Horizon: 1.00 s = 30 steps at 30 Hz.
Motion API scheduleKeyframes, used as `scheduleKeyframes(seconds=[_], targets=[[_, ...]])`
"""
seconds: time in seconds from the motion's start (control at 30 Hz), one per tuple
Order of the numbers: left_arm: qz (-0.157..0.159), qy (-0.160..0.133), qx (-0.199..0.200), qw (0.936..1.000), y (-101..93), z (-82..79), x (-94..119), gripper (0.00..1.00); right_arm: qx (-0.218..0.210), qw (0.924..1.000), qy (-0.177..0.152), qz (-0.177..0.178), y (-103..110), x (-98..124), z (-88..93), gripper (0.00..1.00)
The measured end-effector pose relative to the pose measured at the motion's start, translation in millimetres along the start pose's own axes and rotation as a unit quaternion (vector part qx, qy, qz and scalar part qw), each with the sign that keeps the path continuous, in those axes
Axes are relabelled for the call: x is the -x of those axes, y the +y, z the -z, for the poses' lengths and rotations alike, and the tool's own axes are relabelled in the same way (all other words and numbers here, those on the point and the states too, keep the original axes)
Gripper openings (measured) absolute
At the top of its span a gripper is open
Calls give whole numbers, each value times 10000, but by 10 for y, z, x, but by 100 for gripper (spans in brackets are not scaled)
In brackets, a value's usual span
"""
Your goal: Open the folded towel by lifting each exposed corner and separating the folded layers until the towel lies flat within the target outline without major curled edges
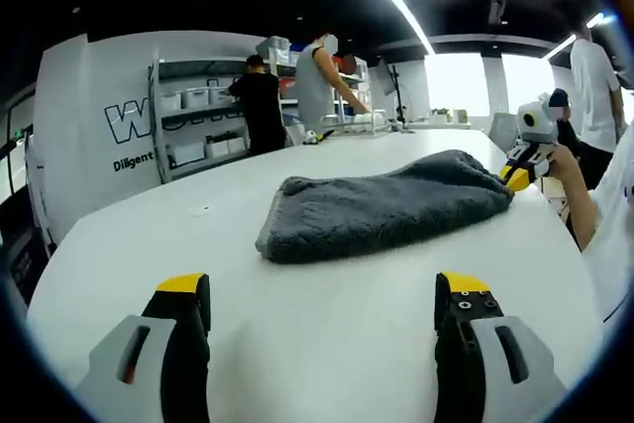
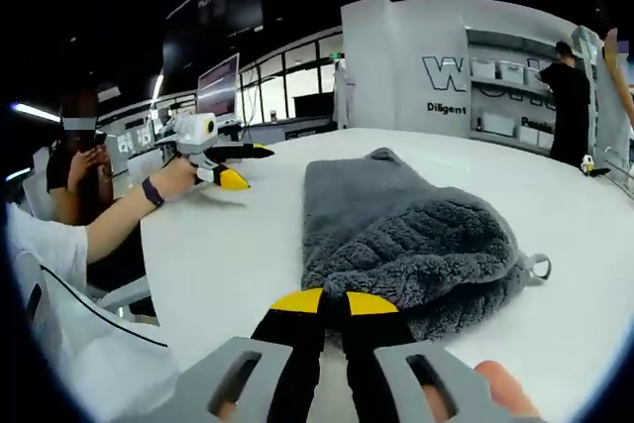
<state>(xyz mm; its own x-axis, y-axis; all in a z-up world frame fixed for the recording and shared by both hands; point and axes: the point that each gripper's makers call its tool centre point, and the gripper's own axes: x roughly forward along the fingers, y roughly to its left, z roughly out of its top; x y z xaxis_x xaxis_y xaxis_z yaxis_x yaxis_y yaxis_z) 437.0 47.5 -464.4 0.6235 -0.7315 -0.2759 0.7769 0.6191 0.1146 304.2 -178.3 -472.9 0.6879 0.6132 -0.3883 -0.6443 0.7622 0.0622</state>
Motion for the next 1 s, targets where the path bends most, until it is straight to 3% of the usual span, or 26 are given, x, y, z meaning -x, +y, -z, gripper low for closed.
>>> scheduleKeyframes(seconds=[0.27,0.63,1.0], targets=[[-94,-58,62,9999,65,-18,27,93,298,9987,16,-402,428,-325,-111,3],[-239,-69,135,9996,147,-17,45,92,858,9962,76,-137,746,-839,-278,3],[-453,-173,312,9983,267,-46,87,92,1360,9904,186,183,872,-1459,-493,3]])
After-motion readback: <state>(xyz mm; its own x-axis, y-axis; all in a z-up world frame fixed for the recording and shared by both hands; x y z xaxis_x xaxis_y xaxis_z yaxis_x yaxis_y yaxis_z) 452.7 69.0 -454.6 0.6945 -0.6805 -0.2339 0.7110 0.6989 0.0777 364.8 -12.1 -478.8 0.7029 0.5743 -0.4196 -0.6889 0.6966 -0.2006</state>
